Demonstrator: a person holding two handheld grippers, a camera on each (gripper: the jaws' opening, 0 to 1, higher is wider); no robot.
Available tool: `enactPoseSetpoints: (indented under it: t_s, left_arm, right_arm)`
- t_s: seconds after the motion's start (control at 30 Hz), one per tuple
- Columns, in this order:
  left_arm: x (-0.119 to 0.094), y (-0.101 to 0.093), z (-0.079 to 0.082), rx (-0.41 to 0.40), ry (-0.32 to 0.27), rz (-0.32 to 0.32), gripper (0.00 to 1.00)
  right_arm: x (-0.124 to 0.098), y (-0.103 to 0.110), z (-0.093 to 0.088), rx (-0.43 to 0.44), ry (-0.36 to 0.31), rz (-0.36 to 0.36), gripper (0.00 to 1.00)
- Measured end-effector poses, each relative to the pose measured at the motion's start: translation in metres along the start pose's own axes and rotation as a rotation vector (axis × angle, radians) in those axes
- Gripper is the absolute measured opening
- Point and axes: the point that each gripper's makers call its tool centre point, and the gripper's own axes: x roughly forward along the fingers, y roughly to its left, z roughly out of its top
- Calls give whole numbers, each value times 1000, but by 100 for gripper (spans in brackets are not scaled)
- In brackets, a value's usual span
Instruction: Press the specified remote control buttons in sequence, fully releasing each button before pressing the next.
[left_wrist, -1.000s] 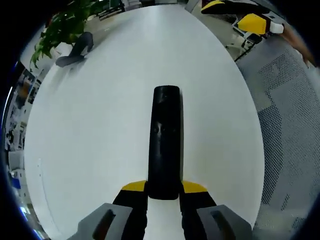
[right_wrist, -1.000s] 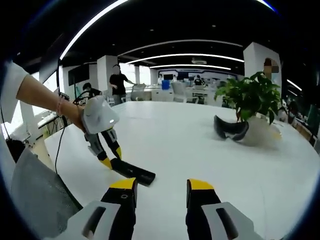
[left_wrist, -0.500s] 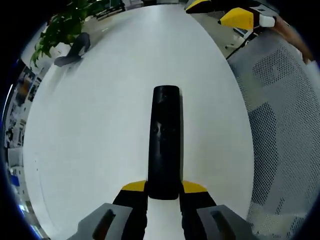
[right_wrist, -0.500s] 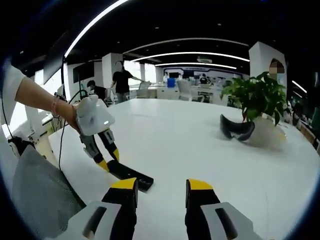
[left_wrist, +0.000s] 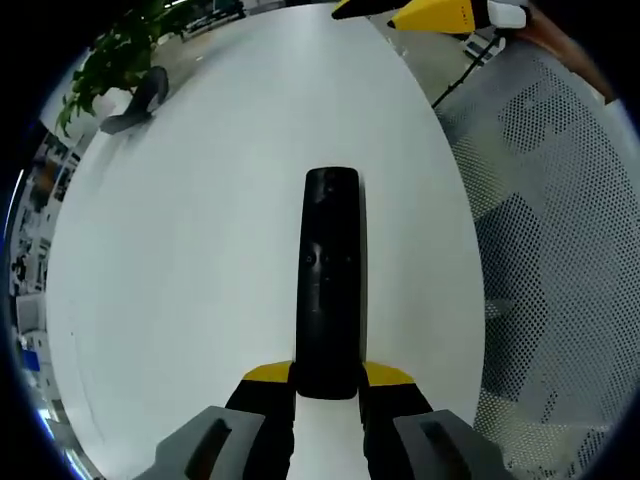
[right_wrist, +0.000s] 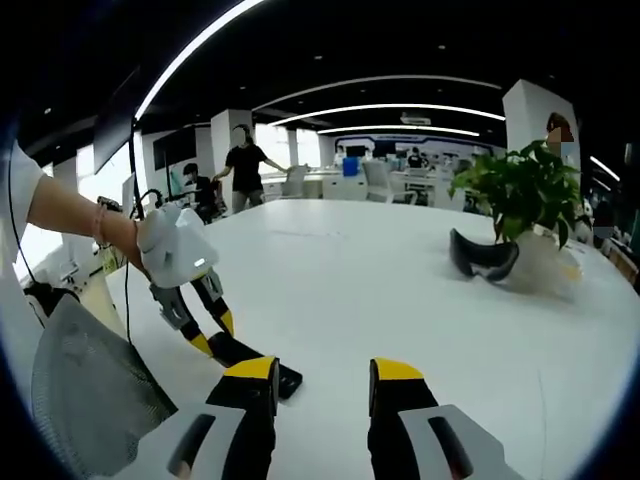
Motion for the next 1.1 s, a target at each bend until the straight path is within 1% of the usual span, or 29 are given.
enactPoseSetpoints:
  t_s: [0.2, 0.33, 0.47, 0.73, 0.83, 1.0, 1.1]
  left_arm:
    - [0, -4, 0, 37, 19, 22, 23]
    - [-1, -7, 0, 50, 27, 40, 23]
    - [-1, -12, -2, 45, 24, 43, 23]
    - [-2, -21, -5, 0, -12, 37, 23]
    - [-2, -24, -5, -3, -13, 40, 23]
    - [-2, -29, -5, 33, -4, 54, 23]
    - [-3, -30, -5, 39, 0, 65, 23]
  right_arm:
    - [-1, -2, 1, 22, -8, -1, 33]
    - [0, 1, -1, 11, 4, 8, 32]
    - [2, 3, -3, -1, 18, 17, 32]
    - [2, 3, -5, -11, 26, 20, 30]
    - [2, 4, -6, -18, 32, 24, 30]
    - [2, 6, -8, -30, 45, 26, 29]
    - [3, 7, -10, -38, 57, 31, 29]
